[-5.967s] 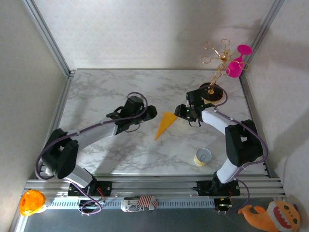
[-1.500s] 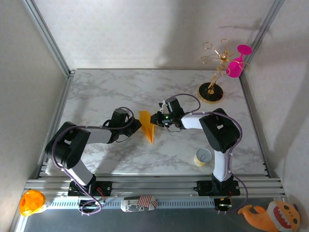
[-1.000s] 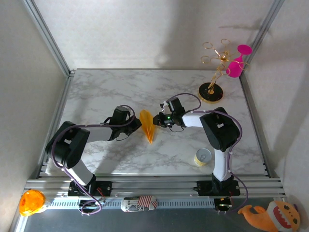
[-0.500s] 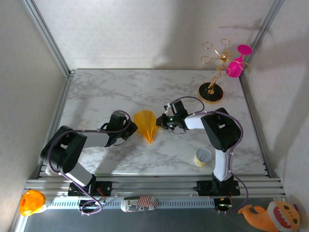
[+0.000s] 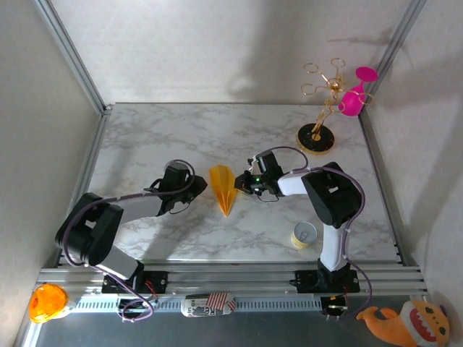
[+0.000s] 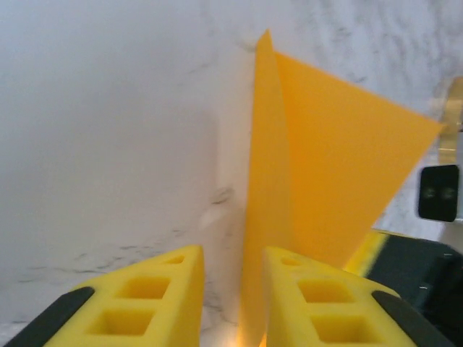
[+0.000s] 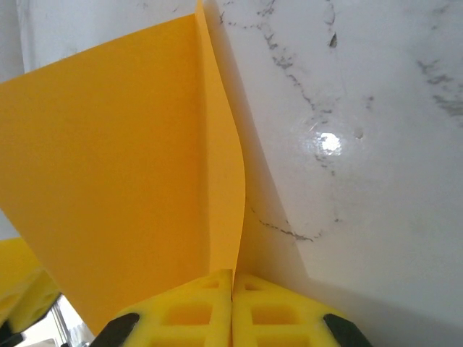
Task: Fold a paper plane with a square sheet of paper (pick it up from the middle)
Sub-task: Move the paper plane to the center of the table.
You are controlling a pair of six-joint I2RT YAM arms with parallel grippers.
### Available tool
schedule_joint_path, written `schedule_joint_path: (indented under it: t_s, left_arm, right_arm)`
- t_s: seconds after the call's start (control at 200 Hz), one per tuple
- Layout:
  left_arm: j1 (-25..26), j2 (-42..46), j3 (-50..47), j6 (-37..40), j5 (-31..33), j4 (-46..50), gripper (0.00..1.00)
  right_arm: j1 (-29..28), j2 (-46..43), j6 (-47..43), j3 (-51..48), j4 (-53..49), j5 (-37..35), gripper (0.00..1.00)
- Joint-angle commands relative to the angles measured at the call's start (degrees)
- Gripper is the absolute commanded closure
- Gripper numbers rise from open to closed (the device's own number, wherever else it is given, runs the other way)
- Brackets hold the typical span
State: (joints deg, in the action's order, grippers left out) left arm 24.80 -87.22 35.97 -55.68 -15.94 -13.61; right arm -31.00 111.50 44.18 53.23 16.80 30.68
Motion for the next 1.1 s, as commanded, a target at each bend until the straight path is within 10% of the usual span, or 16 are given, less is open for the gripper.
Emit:
schedule_joint_path:
  t_s: [0.0, 0.356, 1.097]
  left_arm:
    - [2.74, 3.6, 3.91, 3.29, 3.23, 9.17, 0.7]
    - [11.53, -1.93, 10.4, 0.54, 6.74, 12.55, 0.7]
    - [13.26, -12.7, 20.08, 4.51, 10.93, 21.25, 0.65]
  right_arm:
    - [0.06, -1.38, 0.29, -0.63, -1.58, -0.95, 0.91]
    - [0.07, -1.6, 0.03, -0.94, -2.3, -1.75, 0.91]
    - [0.06, -1.29, -0.06, -1.03, -2.03, -1.02, 0.92]
